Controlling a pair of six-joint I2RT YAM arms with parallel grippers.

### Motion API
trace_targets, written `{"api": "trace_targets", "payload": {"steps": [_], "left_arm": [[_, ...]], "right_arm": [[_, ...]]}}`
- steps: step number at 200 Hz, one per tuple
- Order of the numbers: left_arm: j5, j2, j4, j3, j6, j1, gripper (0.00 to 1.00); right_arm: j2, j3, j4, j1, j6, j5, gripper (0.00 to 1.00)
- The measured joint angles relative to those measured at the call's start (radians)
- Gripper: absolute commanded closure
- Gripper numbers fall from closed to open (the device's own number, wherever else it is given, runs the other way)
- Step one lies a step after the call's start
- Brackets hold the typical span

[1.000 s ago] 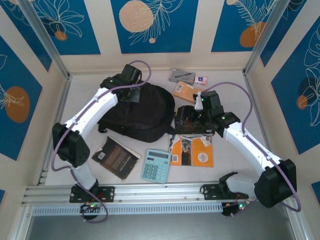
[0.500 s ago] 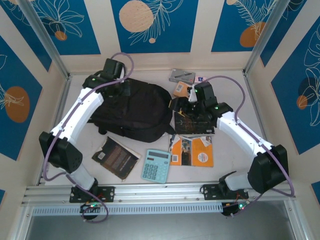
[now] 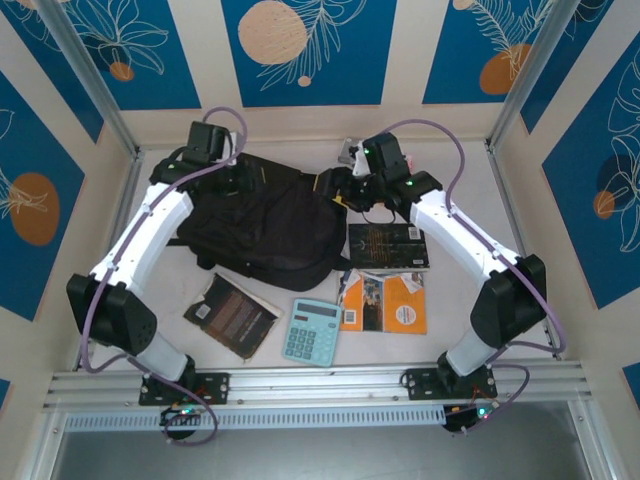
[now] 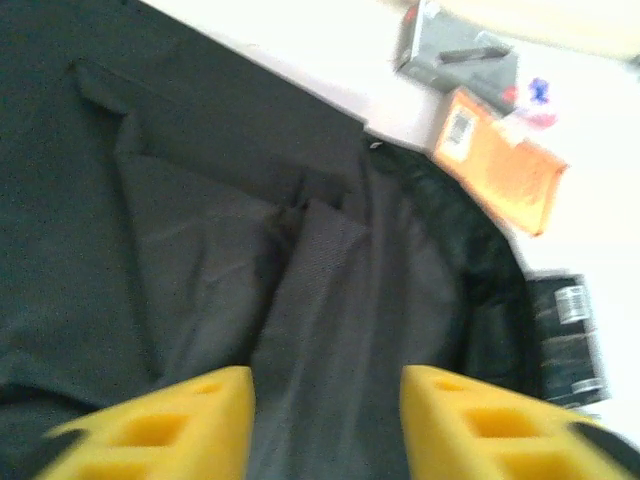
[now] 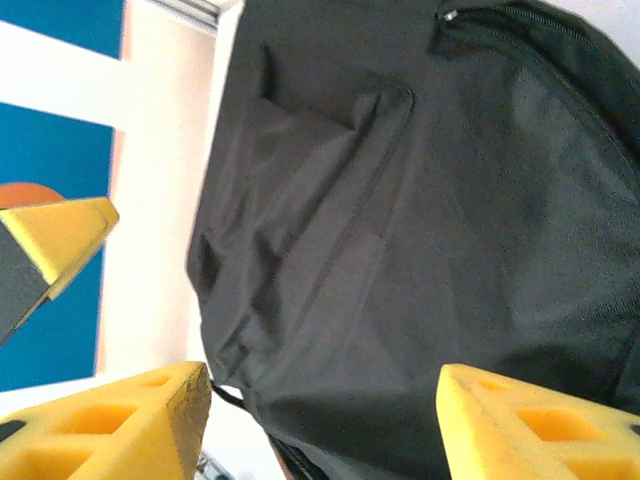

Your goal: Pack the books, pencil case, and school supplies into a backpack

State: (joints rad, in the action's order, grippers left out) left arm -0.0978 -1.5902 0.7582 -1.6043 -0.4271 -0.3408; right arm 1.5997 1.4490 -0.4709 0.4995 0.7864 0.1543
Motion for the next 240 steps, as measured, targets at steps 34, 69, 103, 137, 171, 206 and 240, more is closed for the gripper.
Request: {"api": "trace_targets", "payload": {"steps": [34, 69, 103, 137, 171, 206, 240], "left_arm": [[0.202, -0.132, 0.089, -0.099, 0.105, -0.163, 0.20], [0.375, -0.269, 0.148, -0.140, 0.171, -0.252, 0.21], [0.508, -0.356, 0.170, -0.142, 0.212, -0.260, 0.36], [0.620, -0.381, 0.163, -0.142, 0.246, -0.271, 0.89], [0.654, -0.381, 0.140, -0.141, 0.267, -0.272, 1.00], [0.649, -0.369, 0.112, -0.119, 0.273, -0.272, 1.00], [0.641, -0.318, 0.110, -0.094, 0.256, -0.269, 0.47]], "right_arm": [[0.008, -0.006, -0.042, 0.008, -0.014, -0.031, 0.38], [-0.005, -0.058, -0.040, -0.016, -0.018, -0.042, 0.38], [-0.033, -0.117, -0.037, -0.044, -0.018, -0.040, 0.38], [-0.058, -0.146, -0.021, -0.053, -0.021, -0.018, 0.40], [-0.066, -0.150, -0.007, -0.053, -0.022, 0.005, 0.41], [-0.066, -0.150, -0.005, -0.053, -0.029, 0.009, 0.41], [-0.067, -0.150, -0.005, -0.053, -0.036, 0.011, 0.41]]}}
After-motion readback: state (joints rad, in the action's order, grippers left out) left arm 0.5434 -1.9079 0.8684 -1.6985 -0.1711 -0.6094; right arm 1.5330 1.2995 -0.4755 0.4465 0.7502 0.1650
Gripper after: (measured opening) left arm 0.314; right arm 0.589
